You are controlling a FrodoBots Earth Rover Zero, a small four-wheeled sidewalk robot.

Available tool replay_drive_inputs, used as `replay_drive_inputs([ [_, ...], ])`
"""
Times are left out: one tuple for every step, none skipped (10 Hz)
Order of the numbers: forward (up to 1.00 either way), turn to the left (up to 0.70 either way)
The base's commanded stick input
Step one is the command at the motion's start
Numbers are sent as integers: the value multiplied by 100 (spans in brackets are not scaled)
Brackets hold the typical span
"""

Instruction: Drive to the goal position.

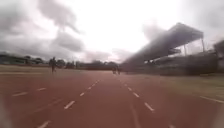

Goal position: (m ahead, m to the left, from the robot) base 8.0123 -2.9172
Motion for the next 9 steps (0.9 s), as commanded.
replay_drive_inputs([
  [85,0],
  [85,0],
  [85,0],
  [85,0],
  [85,0],
  [85,0],
  [85,0],
  [85,0],
  [85,0],
])
